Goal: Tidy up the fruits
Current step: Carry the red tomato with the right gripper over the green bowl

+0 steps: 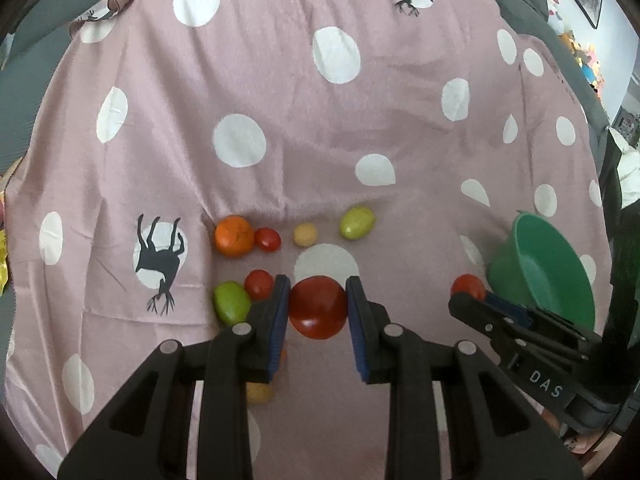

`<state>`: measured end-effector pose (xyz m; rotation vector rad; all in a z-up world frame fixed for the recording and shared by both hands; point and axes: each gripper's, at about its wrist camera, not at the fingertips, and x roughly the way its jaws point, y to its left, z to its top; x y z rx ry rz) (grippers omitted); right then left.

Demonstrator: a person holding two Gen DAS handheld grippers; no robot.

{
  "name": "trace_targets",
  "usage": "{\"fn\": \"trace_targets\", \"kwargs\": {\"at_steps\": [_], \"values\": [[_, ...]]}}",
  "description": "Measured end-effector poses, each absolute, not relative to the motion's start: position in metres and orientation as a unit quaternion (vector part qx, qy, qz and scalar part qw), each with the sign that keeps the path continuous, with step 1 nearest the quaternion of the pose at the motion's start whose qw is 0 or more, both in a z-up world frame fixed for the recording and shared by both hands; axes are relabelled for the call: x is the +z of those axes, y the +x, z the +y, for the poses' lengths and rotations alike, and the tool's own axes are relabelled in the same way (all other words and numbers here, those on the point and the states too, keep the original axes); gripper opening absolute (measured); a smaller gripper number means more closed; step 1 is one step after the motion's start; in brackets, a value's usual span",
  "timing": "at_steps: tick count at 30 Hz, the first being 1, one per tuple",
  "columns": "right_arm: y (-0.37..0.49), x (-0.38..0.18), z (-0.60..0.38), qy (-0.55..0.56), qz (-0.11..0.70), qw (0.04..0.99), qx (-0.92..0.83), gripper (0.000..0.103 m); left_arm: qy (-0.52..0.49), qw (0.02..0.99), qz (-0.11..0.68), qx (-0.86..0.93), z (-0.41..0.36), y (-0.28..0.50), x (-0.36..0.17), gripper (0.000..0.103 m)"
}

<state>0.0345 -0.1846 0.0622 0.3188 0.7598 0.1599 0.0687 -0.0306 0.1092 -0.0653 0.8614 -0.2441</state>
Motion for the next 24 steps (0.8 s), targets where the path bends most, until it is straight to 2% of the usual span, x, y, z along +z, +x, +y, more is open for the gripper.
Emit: {"fn": "trace_targets", "kwargs": {"at_steps": [9, 13, 24], "values": [[0.011, 0.083, -0.213, 0.177, 0.324, 0.927, 0.064, 0.027, 0.002, 0.921, 0.378, -0.097, -0.07, 0.045, 0.122, 0.028], [0.004, 0.087, -0.229, 0.189, 0.315, 0.929, 0.042, 0.027, -0.027, 0.916, 0.376, -0.138, -0.093, 0.041, 0.128, 0.028], [-0.027, 0.104, -0.283, 0.189, 0.27, 0.942, -0.06, 0.027, -0.015, 0.903, 0.388, -0.182, -0.155, 0.043, 0.133, 0.028]]}}
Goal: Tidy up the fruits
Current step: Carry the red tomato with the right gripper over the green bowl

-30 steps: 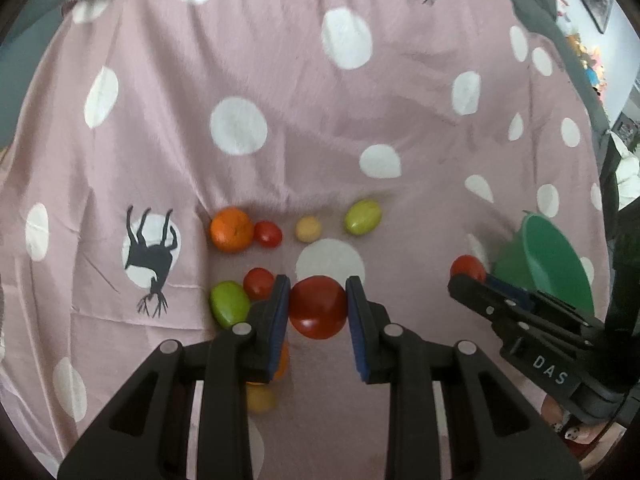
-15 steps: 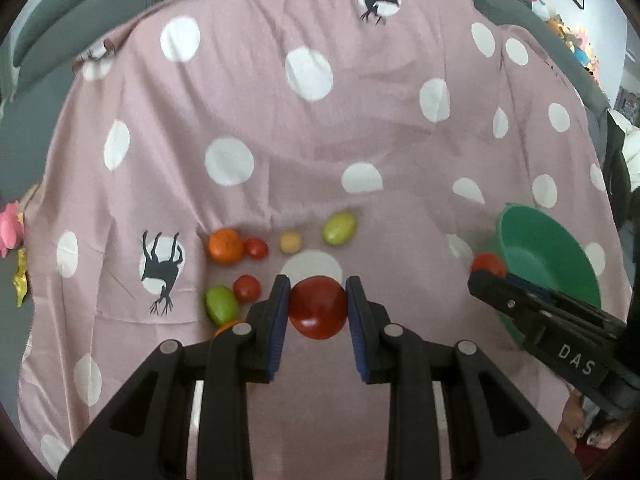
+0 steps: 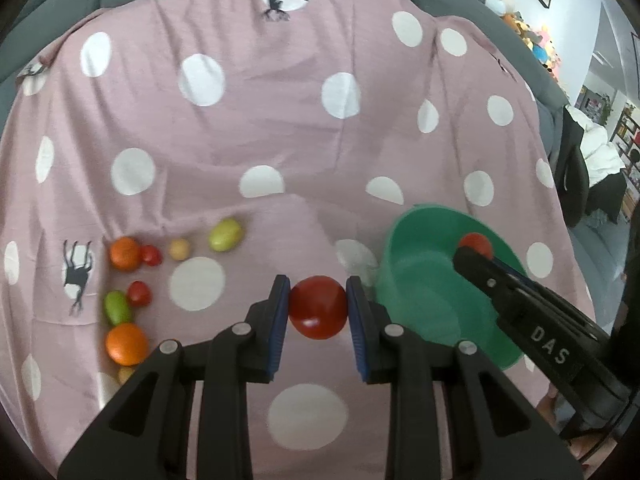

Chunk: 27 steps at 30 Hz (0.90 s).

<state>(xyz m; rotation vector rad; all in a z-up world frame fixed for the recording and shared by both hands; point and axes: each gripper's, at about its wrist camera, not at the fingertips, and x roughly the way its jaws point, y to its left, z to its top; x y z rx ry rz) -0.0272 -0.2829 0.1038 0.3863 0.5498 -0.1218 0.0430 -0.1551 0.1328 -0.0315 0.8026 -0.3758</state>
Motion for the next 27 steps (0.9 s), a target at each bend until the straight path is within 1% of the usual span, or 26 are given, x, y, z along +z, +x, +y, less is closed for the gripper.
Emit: {"fn": "trace_targets", "kwargs": {"at_steps": [8, 18, 27], "values": [[-0.047, 0.104, -0.324, 0.199, 0.261, 0.934, -0.145, 0.027, -0.02, 0.893, 0.397, -0.212, -0.193, 0.048, 0.125, 0.028], [-0.046, 0.087, -0.35, 0.23, 0.277, 0.921, -0.149, 0.027, 0.001, 0.88, 0.407, -0.246, -0.237, 0.051, 0.115, 0.029], [-0.045, 0.078, -0.361, 0.242, 0.288, 0.913, -0.16, 0.027, 0.014, 0.87, 0.42, -0.258, -0.255, 0.052, 0.104, 0.029]]}}
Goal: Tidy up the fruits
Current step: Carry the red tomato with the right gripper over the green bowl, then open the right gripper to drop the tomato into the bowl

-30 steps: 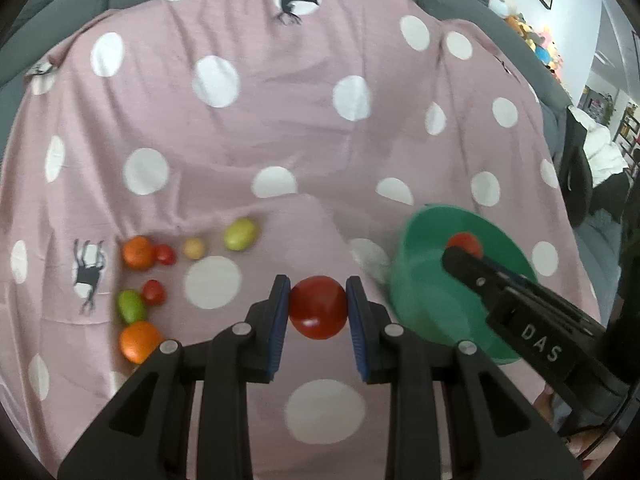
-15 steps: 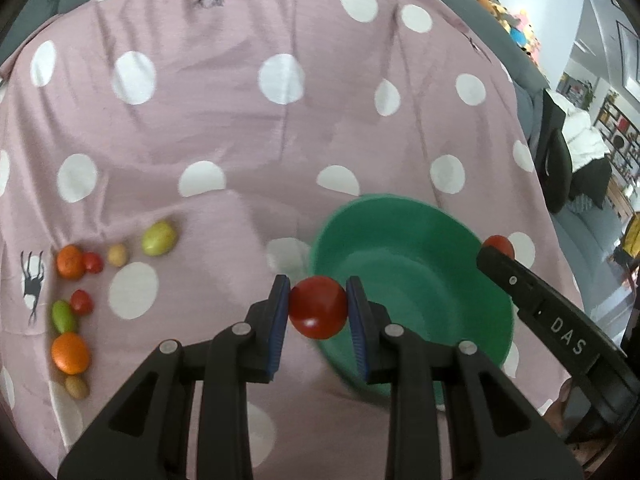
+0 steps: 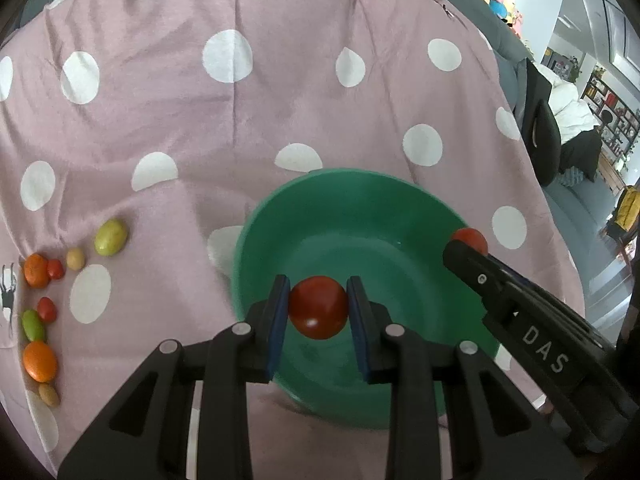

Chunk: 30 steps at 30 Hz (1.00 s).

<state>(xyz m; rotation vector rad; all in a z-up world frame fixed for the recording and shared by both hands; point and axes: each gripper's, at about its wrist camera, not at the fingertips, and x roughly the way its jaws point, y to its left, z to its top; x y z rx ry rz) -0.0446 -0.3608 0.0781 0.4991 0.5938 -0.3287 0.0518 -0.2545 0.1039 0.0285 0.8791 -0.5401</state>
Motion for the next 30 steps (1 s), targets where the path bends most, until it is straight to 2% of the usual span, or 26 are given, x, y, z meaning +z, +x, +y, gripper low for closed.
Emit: {"fn": "trace_targets", "kwargs": {"at_steps": [30], "values": [[-0.04, 0.066, -0.374, 0.252, 0.308, 0.902, -0.168, 0.027, 0.027, 0.849, 0.444, -0.287, -0.282, 0.045, 0.086, 0.029]]}}
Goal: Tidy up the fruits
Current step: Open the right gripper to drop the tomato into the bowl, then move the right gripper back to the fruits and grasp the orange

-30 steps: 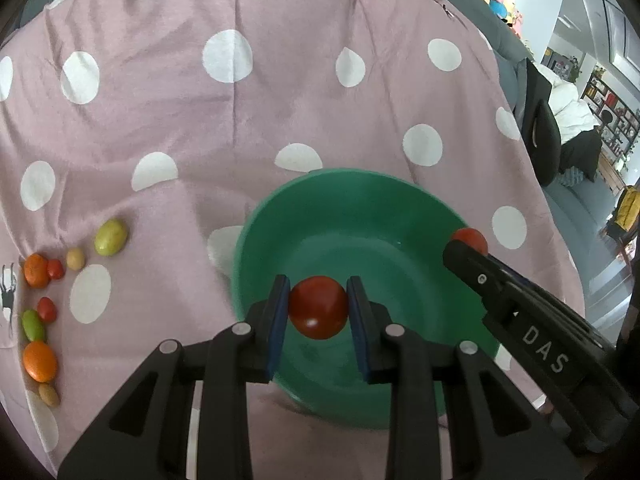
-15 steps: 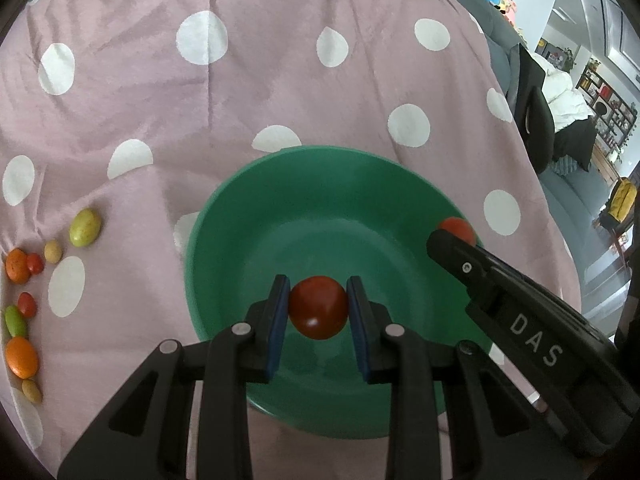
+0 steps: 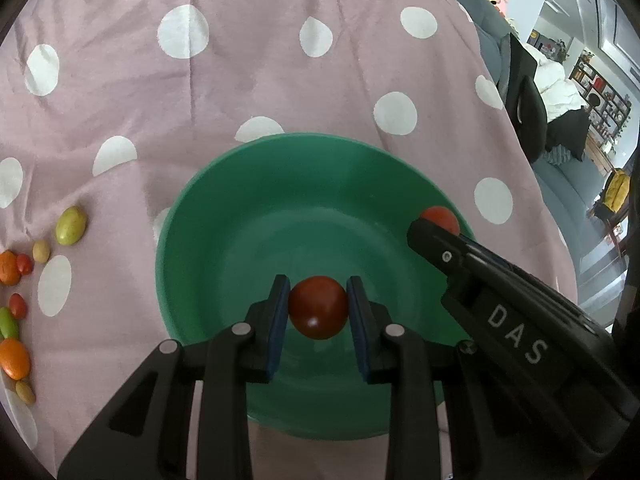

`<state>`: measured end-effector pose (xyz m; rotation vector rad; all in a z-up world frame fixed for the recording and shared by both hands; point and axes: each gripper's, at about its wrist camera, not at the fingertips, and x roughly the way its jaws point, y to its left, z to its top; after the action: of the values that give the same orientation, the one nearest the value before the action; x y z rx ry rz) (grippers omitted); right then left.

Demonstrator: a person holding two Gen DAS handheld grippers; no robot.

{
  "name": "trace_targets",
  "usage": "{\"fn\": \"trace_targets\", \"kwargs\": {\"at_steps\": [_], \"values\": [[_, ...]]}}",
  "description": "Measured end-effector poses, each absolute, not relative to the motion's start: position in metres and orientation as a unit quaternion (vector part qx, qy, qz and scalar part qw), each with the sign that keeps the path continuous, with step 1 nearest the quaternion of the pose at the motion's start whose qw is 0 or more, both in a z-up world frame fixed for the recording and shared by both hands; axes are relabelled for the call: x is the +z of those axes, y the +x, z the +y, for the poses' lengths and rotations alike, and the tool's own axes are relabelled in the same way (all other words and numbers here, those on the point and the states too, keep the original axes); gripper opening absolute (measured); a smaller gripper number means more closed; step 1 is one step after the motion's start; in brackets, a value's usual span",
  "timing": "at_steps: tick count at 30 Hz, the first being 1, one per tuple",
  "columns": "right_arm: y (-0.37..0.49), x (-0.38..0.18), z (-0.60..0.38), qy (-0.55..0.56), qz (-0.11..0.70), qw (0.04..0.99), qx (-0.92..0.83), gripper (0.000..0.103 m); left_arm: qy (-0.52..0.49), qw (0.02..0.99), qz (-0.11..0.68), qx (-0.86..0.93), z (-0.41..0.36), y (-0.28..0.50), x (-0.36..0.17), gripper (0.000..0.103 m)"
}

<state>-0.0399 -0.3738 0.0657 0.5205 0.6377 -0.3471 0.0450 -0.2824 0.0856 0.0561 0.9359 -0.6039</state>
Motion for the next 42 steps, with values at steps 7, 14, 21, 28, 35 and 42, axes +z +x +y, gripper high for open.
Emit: {"fn": "trace_targets", "kwargs": {"at_steps": [7, 14, 21, 28, 35, 42], "values": [[-0.04, 0.064, -0.375, 0.252, 0.314, 0.9, -0.168, 0.027, 0.031, 0.846, 0.448, -0.287, -0.287, 0.045, 0.082, 0.029], [-0.036, 0.066, -0.375, 0.247, 0.32, 0.899, -0.167, 0.027, 0.037, 0.847, 0.449, -0.283, -0.289, 0.045, 0.082, 0.031], [-0.039, 0.069, -0.373, 0.249, 0.311, 0.904, -0.158, 0.03, 0.041, 0.861, 0.429, -0.27, -0.28, 0.034, 0.092, 0.05], [-0.038, 0.077, -0.362, 0.23, 0.304, 0.909, -0.166, 0.045, 0.001, 0.868, 0.415, -0.271, -0.229, 0.021, 0.115, 0.069], [-0.039, 0.088, -0.342, 0.2, 0.294, 0.921, -0.159, 0.044, -0.012, 0.889, 0.409, -0.206, -0.156, 0.013, 0.123, 0.072], [-0.029, 0.1, -0.299, 0.153, 0.291, 0.937, -0.114, 0.044, -0.033, 0.904, 0.403, -0.14, -0.079, 0.01, 0.128, 0.073]]}}
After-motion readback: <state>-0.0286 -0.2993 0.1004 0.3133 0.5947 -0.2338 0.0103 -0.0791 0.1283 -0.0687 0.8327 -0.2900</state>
